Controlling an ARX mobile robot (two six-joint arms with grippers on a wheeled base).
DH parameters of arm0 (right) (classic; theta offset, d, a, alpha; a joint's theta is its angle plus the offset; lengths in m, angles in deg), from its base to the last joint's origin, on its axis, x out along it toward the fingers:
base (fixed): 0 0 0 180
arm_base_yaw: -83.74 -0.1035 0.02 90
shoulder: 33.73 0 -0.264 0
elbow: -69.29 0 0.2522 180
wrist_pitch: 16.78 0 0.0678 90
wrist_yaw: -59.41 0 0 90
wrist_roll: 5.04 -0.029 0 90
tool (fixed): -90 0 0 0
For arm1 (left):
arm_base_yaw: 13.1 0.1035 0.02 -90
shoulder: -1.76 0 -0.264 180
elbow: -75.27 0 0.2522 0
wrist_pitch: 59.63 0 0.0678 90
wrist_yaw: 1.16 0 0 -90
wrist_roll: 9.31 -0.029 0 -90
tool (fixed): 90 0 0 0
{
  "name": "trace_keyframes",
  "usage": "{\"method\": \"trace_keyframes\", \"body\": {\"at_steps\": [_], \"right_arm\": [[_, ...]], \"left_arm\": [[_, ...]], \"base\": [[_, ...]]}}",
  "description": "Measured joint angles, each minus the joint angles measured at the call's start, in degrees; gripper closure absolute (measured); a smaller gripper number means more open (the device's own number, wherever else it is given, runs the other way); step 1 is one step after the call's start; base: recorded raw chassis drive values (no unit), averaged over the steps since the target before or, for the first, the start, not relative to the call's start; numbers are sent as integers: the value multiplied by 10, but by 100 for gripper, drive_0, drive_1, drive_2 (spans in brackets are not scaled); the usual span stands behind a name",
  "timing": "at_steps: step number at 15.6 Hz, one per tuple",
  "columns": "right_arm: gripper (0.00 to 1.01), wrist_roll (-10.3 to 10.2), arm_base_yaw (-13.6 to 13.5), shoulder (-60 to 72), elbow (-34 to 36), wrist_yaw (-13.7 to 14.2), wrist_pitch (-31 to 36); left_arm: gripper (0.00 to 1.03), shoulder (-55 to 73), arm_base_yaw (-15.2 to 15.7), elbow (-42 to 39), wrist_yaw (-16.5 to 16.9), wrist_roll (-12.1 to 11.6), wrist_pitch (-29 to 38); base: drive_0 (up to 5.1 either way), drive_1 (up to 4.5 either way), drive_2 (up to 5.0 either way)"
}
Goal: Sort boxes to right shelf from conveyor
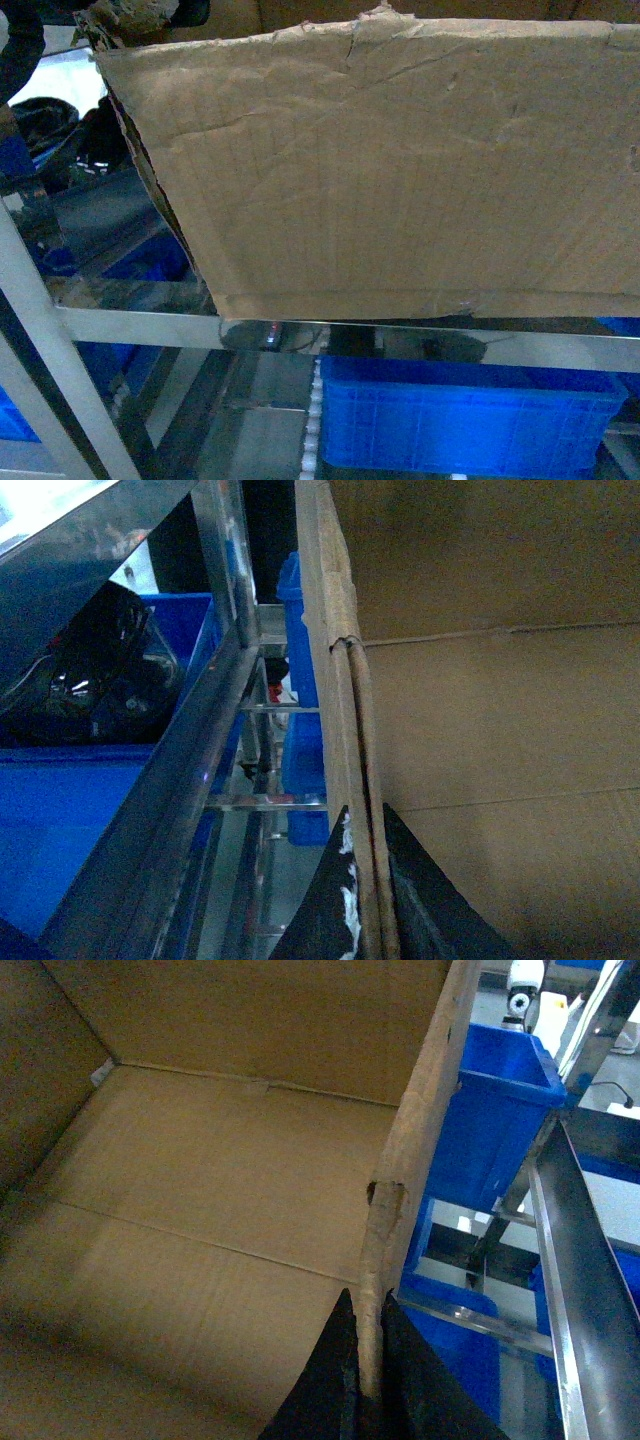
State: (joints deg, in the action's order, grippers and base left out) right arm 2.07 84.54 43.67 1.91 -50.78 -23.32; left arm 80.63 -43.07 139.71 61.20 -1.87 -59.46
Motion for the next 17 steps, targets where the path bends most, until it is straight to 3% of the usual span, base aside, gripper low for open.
{"method": "trace_keyframes", "body": {"at_steps": [14,17], "right_arm": [[99,-1,5,3,0,-3,8],[99,-30,23,86,-86,-9,-35]], "left_arm": [[101,4,1,3,2,0,-9],[101,92,4,105,27,-1,-43]], "base": [[0,36,-36],[0,0,0]]}}
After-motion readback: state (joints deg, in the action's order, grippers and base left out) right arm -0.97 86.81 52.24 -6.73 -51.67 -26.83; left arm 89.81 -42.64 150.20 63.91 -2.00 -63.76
